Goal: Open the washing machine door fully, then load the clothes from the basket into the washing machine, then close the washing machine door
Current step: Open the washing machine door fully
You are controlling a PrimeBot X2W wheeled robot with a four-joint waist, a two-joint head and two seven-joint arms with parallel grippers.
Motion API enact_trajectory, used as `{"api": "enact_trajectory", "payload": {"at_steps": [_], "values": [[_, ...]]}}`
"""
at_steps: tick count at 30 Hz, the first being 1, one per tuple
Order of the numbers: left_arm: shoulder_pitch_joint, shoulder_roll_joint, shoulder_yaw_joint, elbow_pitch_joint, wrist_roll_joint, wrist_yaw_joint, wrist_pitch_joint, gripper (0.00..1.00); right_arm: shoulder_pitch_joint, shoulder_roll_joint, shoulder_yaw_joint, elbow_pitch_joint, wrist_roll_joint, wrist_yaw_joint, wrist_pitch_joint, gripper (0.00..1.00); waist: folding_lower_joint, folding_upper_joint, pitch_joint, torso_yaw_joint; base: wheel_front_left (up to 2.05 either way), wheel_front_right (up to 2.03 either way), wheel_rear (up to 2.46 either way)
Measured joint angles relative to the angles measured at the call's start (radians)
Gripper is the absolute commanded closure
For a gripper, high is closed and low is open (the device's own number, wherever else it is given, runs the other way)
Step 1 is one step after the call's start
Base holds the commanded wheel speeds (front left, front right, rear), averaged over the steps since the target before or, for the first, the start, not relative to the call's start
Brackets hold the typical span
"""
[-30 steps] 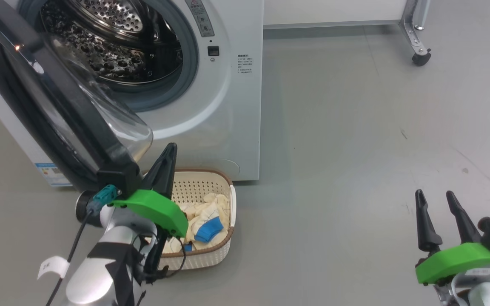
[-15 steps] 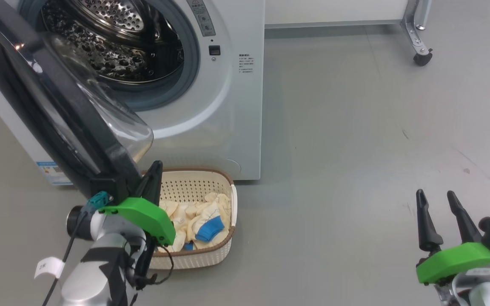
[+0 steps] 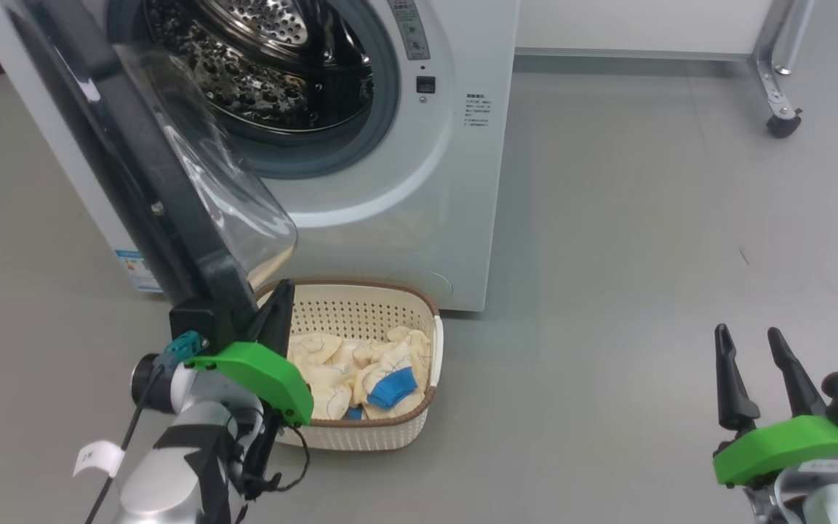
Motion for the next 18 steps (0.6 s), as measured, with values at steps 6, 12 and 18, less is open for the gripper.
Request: {"api": "enact_trajectory", "payload": {"at_steps": [6, 12, 18], "values": [[0.002, 0.000, -0.015, 0.002, -0.006, -0.004, 0.000, 1.00, 0.001, 0.006, -0.001, 0.004, 0.000, 0.000, 0.000, 0.00, 0.0000, 0.0000, -0.007, 0.060, 0.00, 0.00, 0.00], [0.003, 0.007, -0.011, 0.003, -0.013, -0.001, 0.000, 1.00, 0.002, 0.013, 0.002, 0.005, 0.000, 0.000, 0.000, 0.00, 0.0000, 0.0000, -0.011, 0.122, 0.00, 0.00, 0.00], [0.006, 0.021, 0.002, 0.003, -0.030, 0.009, -0.006, 1.00, 0.004, 0.014, 0.002, 0.005, 0.000, 0.000, 0.000, 0.00, 0.0000, 0.0000, -0.011, 0.171, 0.00, 0.00, 0.00]]}}
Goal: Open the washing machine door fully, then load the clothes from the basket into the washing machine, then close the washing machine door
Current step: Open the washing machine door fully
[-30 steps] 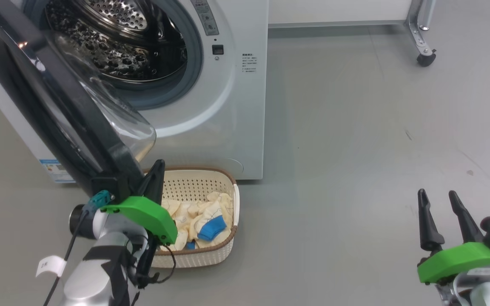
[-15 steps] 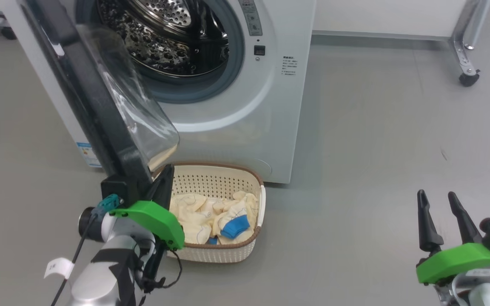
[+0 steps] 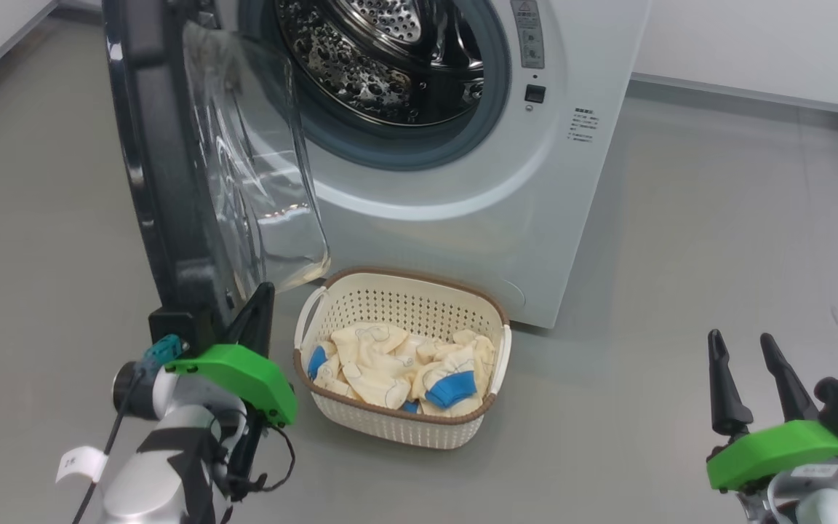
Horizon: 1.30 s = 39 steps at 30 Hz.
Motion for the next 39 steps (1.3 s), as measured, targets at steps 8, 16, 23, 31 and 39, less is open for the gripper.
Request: {"api": "enact_trajectory", "payload": {"at_steps": [8, 16, 23, 31, 39], "values": [[0.000, 0.014, 0.012, -0.002, -0.012, 0.012, -0.007, 1.00, 0.002, 0.000, 0.003, 0.001, 0.000, 0.000, 0.000, 0.00, 0.0000, 0.0000, 0.007, 0.066, 0.00, 0.00, 0.00], [0.002, 0.029, 0.024, -0.004, -0.020, 0.020, -0.012, 1.00, 0.002, 0.000, 0.013, 0.005, 0.000, 0.000, 0.000, 0.00, 0.0000, 0.0000, 0.016, 0.111, 0.00, 0.00, 0.00], [0.005, 0.040, 0.053, -0.015, -0.049, 0.037, -0.017, 1.00, 0.001, -0.002, 0.018, 0.005, 0.000, 0.000, 0.000, 0.00, 0.0000, 0.0000, 0.040, 0.130, 0.00, 0.00, 0.00], [0.013, 0.067, 0.109, -0.031, -0.076, 0.055, -0.034, 1.00, -0.004, -0.023, 0.028, 0.005, 0.000, 0.000, 0.000, 0.00, 0.0001, 0.0000, 0.079, 0.145, 0.00, 0.00, 0.00], [0.014, 0.106, 0.183, -0.044, -0.107, 0.069, -0.043, 1.00, -0.025, -0.060, 0.044, 0.001, 0.000, 0.000, 0.000, 0.00, 0.0001, 0.0000, 0.127, 0.156, 0.00, 0.00, 0.00]]}}
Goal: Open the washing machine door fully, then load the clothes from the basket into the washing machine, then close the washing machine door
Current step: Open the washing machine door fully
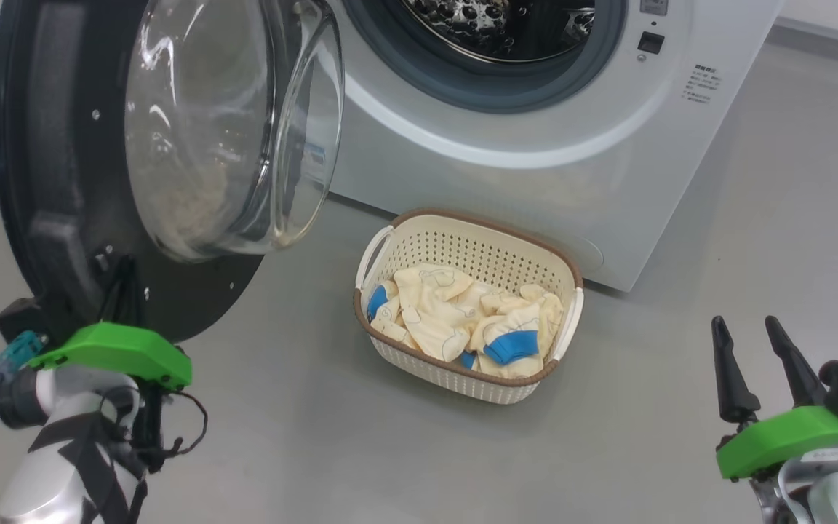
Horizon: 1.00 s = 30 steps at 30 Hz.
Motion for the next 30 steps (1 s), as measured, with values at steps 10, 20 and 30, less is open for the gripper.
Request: {"api": "enact_trajectory", "payload": {"at_steps": [10, 20, 30], "values": [[-0.005, 0.031, 0.074, -0.017, -0.011, 0.022, -0.001, 1.00, -0.034, -0.063, 0.019, -0.014, 0.000, 0.000, 0.000, 0.00, 0.0001, 0.0000, 0.085, 0.004, 0.00, 0.00, 0.00], [-0.043, 0.064, 0.147, -0.021, -0.022, 0.035, -0.001, 1.00, -0.039, -0.125, 0.030, -0.046, 0.000, 0.000, 0.002, 0.00, 0.0001, 0.0000, 0.185, -0.002, 0.00, 0.00, 0.00], [-0.108, 0.075, 0.215, 0.010, -0.027, 0.014, -0.001, 1.00, -0.038, -0.182, -0.001, -0.122, 0.000, 0.000, 0.050, 0.00, 0.0000, 0.0000, 0.278, 0.021, 0.00, 0.00, 0.00]]}}
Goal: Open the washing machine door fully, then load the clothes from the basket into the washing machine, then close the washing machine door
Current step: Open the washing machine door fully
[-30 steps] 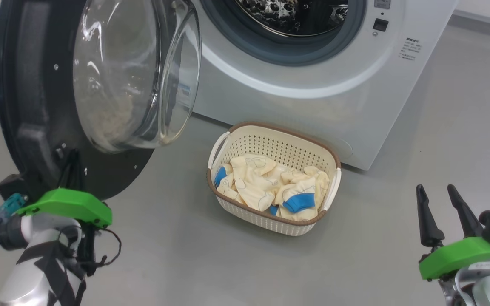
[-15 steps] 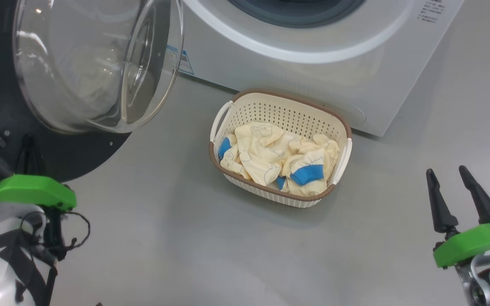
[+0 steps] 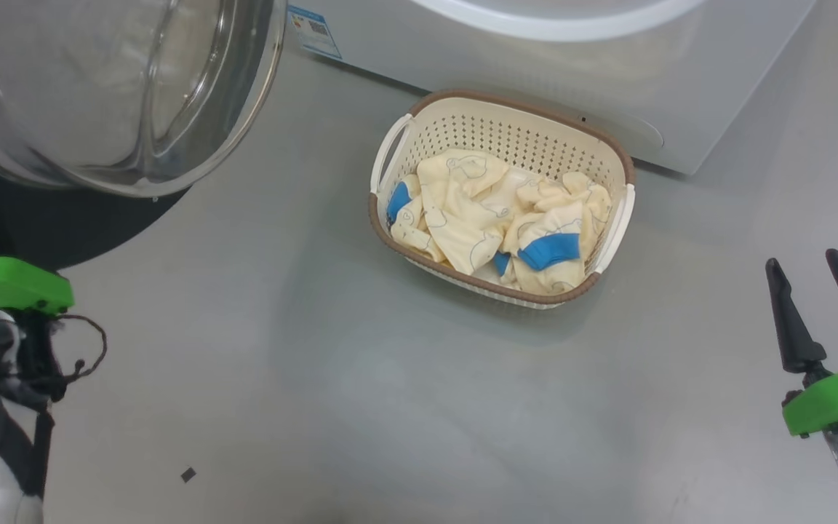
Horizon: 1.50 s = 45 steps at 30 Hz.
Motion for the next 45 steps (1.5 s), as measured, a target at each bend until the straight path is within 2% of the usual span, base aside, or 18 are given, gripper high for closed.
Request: {"api": "enact_trajectory", "payload": {"at_steps": [13, 23, 33, 45], "values": [[-0.128, 0.048, 0.087, 0.093, -0.008, -0.030, -0.005, 1.00, 0.000, -0.066, -0.053, -0.104, -0.018, 0.000, 0.055, 0.00, -0.0001, 0.0000, 0.120, 0.020, 0.00, 0.00, 0.00], [-0.195, 0.049, 0.144, 0.158, 0.029, -0.044, -0.007, 1.00, 0.000, -0.074, -0.061, -0.138, -0.026, 0.000, 0.072, 0.00, 0.0000, 0.0000, 0.166, 0.016, 0.00, 0.00, 0.00], [-0.196, 0.046, 0.162, 0.168, 0.089, -0.074, -0.007, 1.00, -0.021, -0.063, -0.049, -0.099, -0.026, 0.000, 0.053, 0.00, -0.0001, 0.0000, 0.121, 0.000, 0.00, 0.00, 0.00], [-0.093, 0.016, 0.146, 0.110, 0.128, -0.092, -0.007, 1.00, -0.039, 0.019, -0.019, 0.008, -0.025, 0.000, -0.010, 0.00, -0.0002, 0.0000, -0.007, -0.043, 0.00, 0.00, 0.00]]}}
